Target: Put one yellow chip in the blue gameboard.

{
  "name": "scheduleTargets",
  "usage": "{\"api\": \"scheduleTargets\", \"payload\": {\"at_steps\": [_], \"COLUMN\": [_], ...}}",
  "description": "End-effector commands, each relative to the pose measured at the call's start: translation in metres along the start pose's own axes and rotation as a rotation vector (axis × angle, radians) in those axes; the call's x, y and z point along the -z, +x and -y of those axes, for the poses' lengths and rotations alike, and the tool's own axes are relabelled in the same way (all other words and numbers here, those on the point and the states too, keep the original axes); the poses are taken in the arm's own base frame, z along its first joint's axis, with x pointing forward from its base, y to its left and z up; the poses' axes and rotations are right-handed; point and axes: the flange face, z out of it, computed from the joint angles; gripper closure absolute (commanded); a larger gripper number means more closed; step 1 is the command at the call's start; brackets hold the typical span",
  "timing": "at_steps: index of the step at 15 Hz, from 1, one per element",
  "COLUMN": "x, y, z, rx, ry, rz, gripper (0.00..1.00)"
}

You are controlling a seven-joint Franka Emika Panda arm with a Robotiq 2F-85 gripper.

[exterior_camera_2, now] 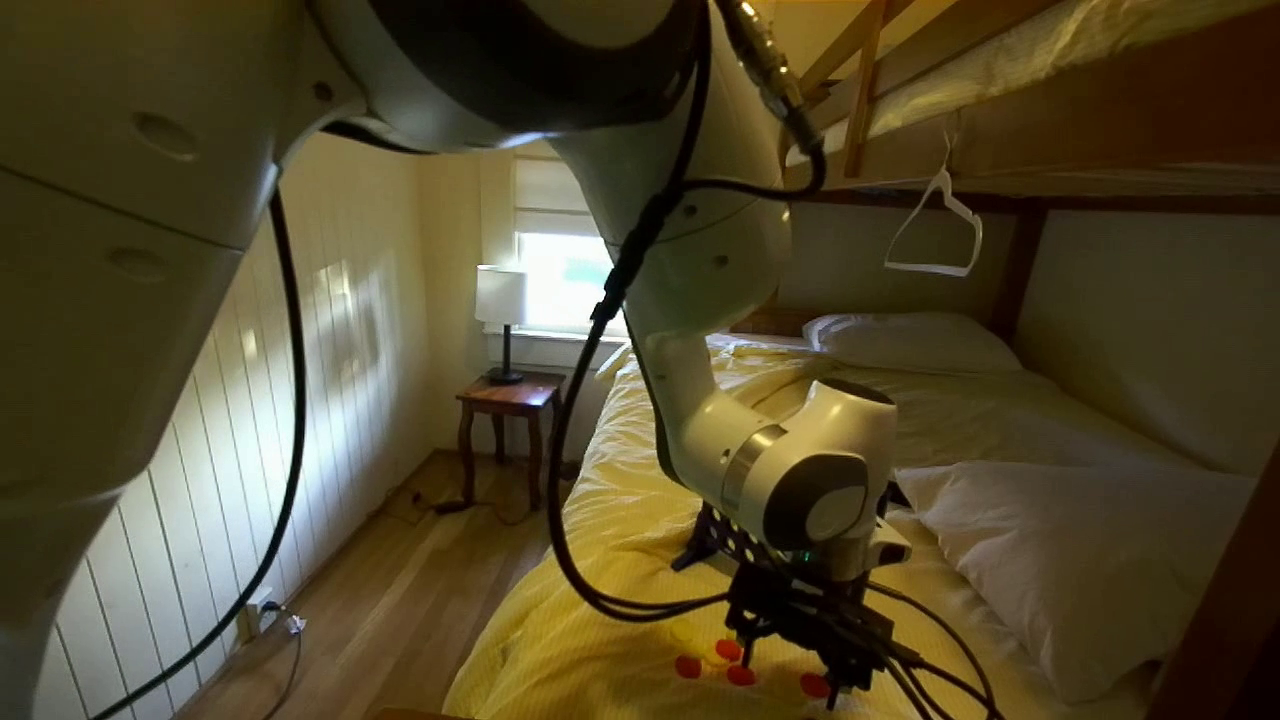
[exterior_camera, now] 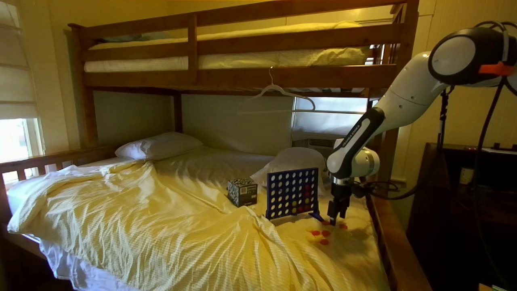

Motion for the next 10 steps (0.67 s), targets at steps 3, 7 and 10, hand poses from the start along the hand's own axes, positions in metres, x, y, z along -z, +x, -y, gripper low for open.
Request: {"api": "scheduleTargets", "payload": {"at_steps": [3, 7, 10], "x": [-0.012, -0.018, -0.023], "y": [0.012, 0.017, 0.02], "z": [-0.004, -0.004, -0.004], "rx": [-0.008, -0.013, -0.018], "ry": [0.028, 0.032, 0.038], "rz": [-0.002, 0.0, 0.001], "gripper": [0.12, 0.0, 0.0]}}
